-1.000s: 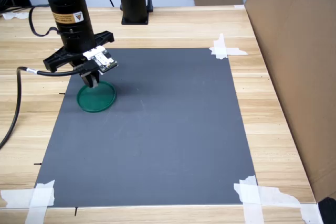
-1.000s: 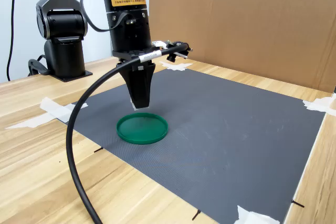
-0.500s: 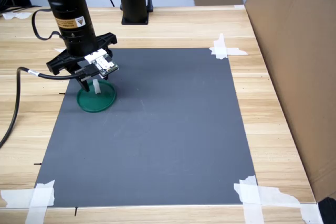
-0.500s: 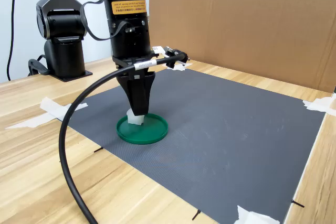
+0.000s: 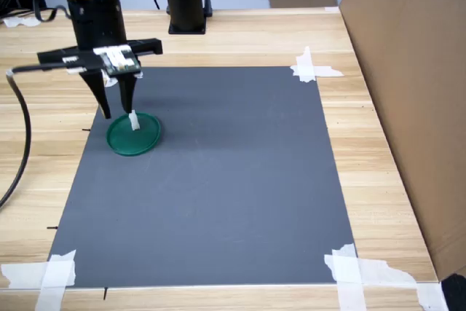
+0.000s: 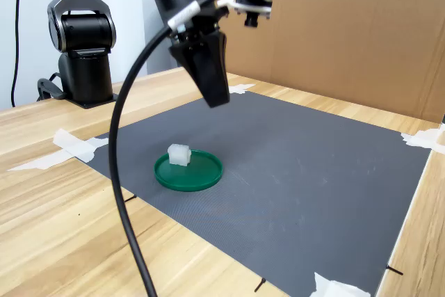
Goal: Grasp a white terminal and put it in the green lid.
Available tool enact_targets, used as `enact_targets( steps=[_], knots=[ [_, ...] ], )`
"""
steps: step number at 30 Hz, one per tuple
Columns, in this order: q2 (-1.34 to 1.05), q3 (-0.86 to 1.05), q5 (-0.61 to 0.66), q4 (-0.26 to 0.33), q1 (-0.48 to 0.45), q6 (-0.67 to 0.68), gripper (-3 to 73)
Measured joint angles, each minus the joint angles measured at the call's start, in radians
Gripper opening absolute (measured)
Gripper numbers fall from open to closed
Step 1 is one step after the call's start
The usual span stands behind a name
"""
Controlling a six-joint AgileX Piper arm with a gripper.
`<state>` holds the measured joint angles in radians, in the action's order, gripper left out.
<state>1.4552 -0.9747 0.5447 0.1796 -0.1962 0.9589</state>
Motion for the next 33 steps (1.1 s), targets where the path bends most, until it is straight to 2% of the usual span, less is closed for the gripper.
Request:
enact_targets(
  steps=[2,3,4,6,7,11,17,18,22,24,29,33],
  knots=[
    [-0.041,0.000,-0.023,0.040,0.000,-0.008,14.1],
    [-0.090,0.001,-0.045,0.078,0.000,-0.018,6.0],
    [-0.136,0.002,-0.066,0.122,0.000,-0.031,1.4],
    [-0.204,0.003,-0.098,0.177,0.000,-0.052,-1.4],
    [-0.270,0.003,-0.131,0.227,0.000,-0.070,-2.1],
    [-0.357,0.025,-0.192,0.282,0.000,-0.092,-2.5],
    [-0.647,0.323,-0.438,0.431,0.000,-0.120,-2.5],
    [-0.743,0.408,-0.477,0.482,0.000,-0.120,-2.5],
    [-0.870,0.502,-0.492,0.538,0.000,-0.121,-2.5],
    [-1.010,0.612,-0.509,0.591,0.000,-0.121,-2.5],
    [-1.231,0.806,-0.554,0.614,0.000,-0.121,-2.6],
    [-1.296,0.876,-0.554,0.614,0.000,-0.121,-2.6]
  ],
)
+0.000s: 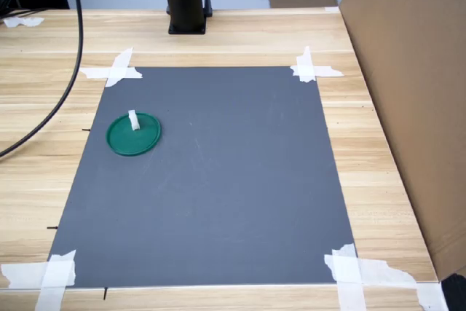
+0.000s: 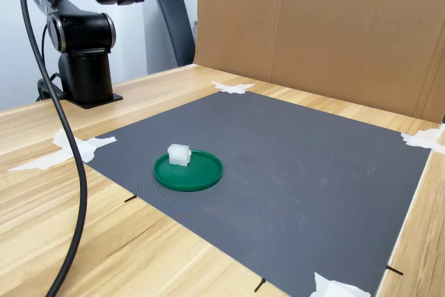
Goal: Grasp a white terminal and put it in the green lid.
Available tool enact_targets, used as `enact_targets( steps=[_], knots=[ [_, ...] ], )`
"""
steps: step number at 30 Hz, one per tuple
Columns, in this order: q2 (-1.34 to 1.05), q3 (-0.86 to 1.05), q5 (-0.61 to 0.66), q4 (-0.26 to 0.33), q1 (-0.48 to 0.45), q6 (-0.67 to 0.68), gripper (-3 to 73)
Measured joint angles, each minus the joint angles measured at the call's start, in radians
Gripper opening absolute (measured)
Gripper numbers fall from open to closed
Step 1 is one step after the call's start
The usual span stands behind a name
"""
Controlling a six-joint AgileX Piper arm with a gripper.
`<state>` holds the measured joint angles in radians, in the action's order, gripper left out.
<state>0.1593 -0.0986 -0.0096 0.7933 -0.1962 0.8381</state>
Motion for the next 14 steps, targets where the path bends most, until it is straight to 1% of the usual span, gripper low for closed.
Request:
enact_targets(
  steps=[4,6,10,14],
  knots=[
    [-0.083,0.060,0.010,0.000,0.003,0.000,-2.6],
    [-0.144,0.092,0.010,0.000,0.050,0.000,-2.6],
    [-0.168,0.105,0.023,0.000,0.090,0.000,-2.6],
    [-0.169,0.105,0.024,0.000,0.090,0.000,-2.6]
  ],
)
